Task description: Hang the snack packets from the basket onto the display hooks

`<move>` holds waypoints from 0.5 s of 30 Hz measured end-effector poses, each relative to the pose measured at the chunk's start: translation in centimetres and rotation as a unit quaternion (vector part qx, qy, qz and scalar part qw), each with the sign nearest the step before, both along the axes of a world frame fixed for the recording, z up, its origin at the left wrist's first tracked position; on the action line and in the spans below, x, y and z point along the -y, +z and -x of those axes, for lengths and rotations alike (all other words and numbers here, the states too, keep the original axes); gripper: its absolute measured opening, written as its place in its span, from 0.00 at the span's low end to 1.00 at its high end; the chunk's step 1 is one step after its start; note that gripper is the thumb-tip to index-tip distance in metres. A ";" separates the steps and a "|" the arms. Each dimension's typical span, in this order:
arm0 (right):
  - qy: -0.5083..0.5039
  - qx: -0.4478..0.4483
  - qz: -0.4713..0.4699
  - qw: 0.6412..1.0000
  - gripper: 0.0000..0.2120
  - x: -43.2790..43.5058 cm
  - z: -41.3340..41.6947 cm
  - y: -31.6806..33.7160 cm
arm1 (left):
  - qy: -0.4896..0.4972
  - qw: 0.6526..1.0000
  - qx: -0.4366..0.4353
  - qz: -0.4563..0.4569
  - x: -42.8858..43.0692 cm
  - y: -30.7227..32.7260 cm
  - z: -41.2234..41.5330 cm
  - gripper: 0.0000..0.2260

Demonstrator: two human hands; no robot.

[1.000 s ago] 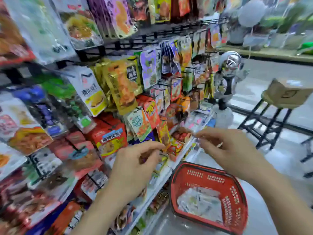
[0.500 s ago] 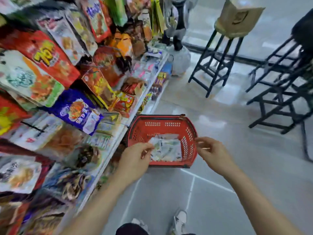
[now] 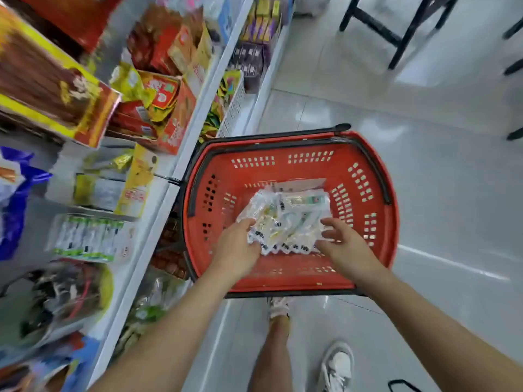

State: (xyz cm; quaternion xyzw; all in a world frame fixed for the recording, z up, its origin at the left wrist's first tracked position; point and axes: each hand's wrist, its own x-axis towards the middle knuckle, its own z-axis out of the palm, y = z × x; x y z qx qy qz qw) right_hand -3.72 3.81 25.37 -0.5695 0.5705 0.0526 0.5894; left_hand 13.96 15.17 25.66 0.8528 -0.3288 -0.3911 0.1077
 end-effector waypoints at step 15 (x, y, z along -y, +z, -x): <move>-0.071 -0.168 -0.026 0.983 0.49 4.5 -6.5 -34.6 | -0.024 0.983 0.020 -0.178 6.3 -37.3 -6.6 0.41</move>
